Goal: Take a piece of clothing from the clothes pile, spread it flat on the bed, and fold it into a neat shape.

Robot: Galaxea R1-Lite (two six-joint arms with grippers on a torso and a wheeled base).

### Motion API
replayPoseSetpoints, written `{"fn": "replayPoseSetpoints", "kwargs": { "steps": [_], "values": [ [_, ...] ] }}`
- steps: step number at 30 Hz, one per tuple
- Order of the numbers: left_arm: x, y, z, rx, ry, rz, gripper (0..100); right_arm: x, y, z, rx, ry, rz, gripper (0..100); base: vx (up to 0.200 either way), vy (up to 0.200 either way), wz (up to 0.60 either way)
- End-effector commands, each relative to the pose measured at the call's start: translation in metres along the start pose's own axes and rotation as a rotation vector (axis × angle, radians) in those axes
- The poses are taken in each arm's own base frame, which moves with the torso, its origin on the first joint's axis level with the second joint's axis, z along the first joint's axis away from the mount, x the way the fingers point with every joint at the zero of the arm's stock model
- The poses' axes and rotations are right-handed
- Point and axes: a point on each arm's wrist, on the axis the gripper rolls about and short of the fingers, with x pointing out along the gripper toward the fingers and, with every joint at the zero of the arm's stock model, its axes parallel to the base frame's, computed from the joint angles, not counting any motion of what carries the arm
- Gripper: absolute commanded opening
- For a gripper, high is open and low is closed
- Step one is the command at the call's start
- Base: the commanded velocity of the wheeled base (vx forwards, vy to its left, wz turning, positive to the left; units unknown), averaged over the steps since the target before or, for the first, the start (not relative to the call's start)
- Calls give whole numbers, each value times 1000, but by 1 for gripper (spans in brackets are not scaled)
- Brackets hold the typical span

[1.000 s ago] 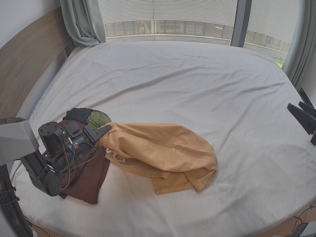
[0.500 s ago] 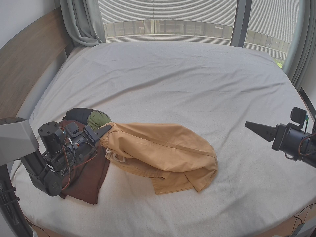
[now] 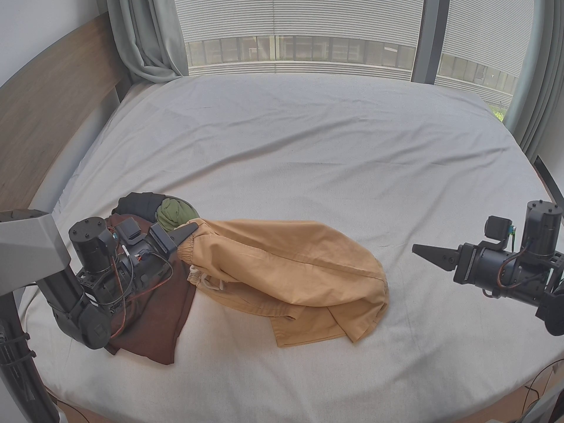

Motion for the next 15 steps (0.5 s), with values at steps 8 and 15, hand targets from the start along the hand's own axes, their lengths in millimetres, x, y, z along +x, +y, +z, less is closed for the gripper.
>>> {"fn": "replayPoseSetpoints", "kwargs": {
  "steps": [8, 15],
  "values": [
    [1, 1, 1, 1, -5, -1, 0, 54, -39, -50, 103, 131, -39, 100, 0, 0, 0],
    [-1, 4, 6, 10, -19, 8, 0, 68, -50, -62, 140, 161, -51, 100, 0, 0, 0]
  ]
}}
